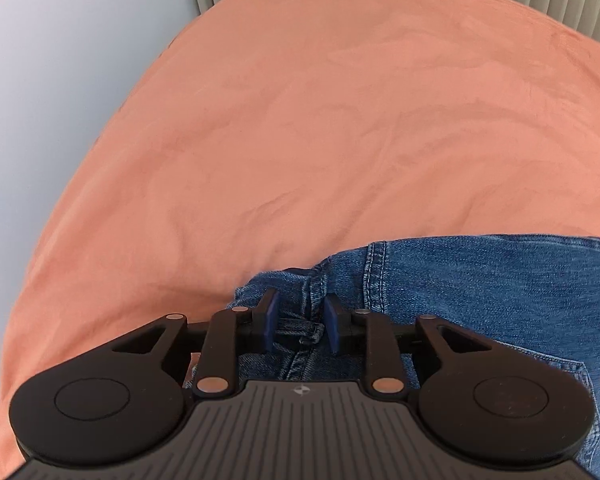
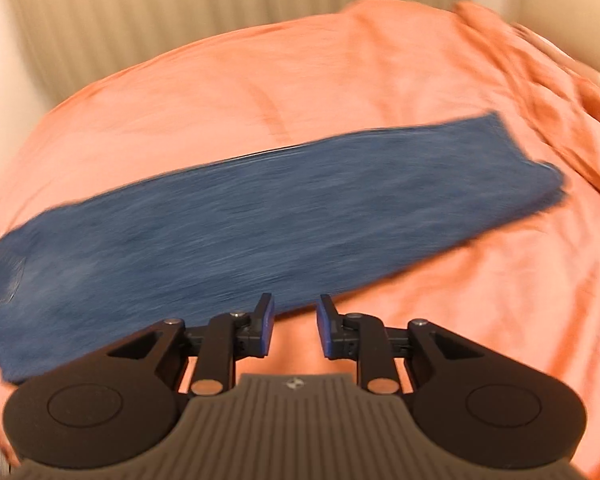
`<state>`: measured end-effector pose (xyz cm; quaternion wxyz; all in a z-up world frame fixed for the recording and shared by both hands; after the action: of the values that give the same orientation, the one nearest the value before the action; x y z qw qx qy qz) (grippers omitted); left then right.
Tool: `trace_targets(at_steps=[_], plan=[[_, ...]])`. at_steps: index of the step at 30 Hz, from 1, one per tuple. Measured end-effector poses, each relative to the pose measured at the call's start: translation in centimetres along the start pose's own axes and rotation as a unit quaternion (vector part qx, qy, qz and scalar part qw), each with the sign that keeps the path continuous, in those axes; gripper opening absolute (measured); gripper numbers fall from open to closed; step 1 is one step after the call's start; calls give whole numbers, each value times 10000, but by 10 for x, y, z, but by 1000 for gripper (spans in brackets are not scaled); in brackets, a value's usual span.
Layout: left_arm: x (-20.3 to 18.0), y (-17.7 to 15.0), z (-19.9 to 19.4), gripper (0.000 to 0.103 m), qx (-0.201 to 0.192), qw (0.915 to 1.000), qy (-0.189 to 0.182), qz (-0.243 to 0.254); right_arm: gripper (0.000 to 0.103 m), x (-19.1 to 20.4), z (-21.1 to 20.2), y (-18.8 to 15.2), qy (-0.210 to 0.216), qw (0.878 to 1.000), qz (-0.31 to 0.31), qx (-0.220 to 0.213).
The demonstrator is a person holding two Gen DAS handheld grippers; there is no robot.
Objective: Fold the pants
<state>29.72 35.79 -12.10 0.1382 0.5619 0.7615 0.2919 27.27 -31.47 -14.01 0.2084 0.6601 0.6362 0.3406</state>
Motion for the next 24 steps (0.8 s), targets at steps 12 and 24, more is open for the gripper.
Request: trace_targets(at_steps=[12, 24], plan=[[-40, 3, -85, 47, -918, 9941, 251, 522, 33, -194, 8, 50, -748, 9718, 2147, -626], [-175, -23, -115, 47, -716, 9874, -868, 1113, 31, -295, 96, 67, -502, 9328, 3512, -638]])
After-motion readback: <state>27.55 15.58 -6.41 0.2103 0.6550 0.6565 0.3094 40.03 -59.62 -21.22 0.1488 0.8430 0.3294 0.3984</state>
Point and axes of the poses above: each gripper's, at about its wrist camera, not at the fingertips, and z roughly the way its jaws point, x to its left, y to its top, the point moved 1 cm from there along z, roughly the way its jaws point, and after that the axes turned 7 degrees about -x, right-handed, at the moved point
